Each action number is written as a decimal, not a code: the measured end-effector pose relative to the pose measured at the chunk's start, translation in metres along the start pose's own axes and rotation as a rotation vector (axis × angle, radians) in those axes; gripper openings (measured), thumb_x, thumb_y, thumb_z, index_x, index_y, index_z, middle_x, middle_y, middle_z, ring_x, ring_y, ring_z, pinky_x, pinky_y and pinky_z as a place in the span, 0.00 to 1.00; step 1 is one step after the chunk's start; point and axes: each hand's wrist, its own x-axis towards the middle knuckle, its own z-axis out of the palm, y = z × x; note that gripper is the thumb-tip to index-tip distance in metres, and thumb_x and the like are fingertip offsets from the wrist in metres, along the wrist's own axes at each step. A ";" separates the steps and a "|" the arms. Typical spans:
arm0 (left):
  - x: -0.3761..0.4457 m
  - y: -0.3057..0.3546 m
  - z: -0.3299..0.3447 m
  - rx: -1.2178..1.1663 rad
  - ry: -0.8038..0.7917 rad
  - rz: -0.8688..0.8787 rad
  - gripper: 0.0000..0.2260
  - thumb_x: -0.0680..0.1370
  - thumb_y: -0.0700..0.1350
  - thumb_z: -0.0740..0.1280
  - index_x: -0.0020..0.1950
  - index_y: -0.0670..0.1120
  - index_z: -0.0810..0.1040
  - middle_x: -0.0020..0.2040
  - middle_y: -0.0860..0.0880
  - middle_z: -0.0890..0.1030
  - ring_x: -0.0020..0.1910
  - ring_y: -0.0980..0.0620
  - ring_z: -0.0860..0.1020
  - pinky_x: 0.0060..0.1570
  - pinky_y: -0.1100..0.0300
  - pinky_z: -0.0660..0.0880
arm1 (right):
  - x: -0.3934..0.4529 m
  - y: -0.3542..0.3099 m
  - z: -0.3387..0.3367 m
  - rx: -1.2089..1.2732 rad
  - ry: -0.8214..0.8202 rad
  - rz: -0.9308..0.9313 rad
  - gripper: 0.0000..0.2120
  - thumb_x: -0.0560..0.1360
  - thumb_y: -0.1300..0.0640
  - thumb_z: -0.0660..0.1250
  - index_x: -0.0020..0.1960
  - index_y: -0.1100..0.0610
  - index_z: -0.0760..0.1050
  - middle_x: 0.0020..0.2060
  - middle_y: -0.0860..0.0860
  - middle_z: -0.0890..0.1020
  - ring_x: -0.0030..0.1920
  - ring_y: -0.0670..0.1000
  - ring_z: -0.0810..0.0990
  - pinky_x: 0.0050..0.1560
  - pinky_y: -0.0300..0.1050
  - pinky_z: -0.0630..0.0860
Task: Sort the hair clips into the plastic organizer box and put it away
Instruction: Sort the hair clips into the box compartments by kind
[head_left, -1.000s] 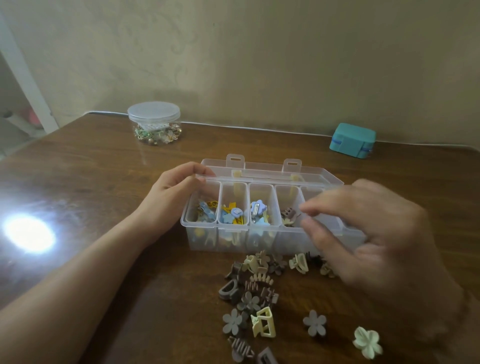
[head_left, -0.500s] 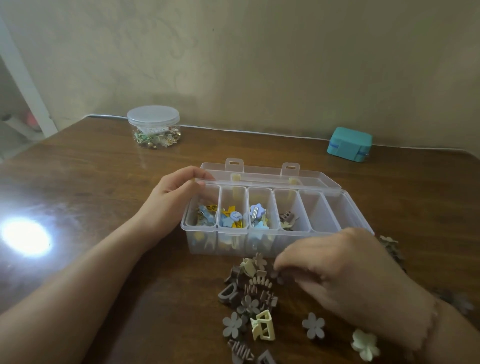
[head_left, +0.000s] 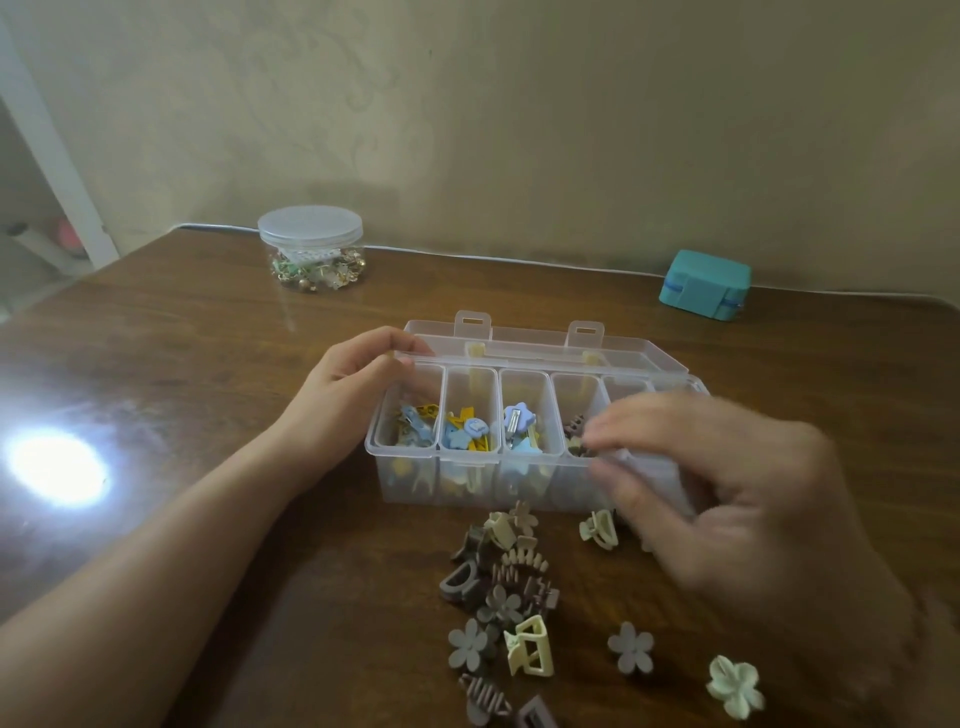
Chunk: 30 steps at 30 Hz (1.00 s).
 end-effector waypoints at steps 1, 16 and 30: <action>0.000 0.000 0.000 -0.001 0.001 -0.001 0.10 0.71 0.47 0.61 0.41 0.57 0.83 0.39 0.53 0.83 0.42 0.55 0.79 0.46 0.55 0.71 | -0.001 -0.003 0.003 0.008 -0.071 -0.047 0.07 0.74 0.54 0.70 0.50 0.52 0.83 0.46 0.42 0.84 0.41 0.28 0.75 0.40 0.24 0.72; 0.002 -0.003 -0.001 0.003 0.004 -0.003 0.10 0.72 0.47 0.61 0.43 0.56 0.82 0.41 0.50 0.84 0.43 0.53 0.80 0.48 0.54 0.72 | 0.006 -0.005 0.008 0.134 -0.073 0.049 0.04 0.72 0.55 0.70 0.46 0.50 0.82 0.39 0.39 0.82 0.34 0.37 0.78 0.33 0.28 0.73; 0.003 -0.006 -0.004 0.021 0.001 0.001 0.10 0.73 0.47 0.61 0.44 0.57 0.82 0.44 0.51 0.83 0.46 0.51 0.79 0.50 0.52 0.72 | 0.002 -0.001 -0.005 -0.101 -0.266 -0.016 0.07 0.72 0.49 0.68 0.48 0.46 0.82 0.40 0.38 0.83 0.38 0.35 0.80 0.36 0.33 0.77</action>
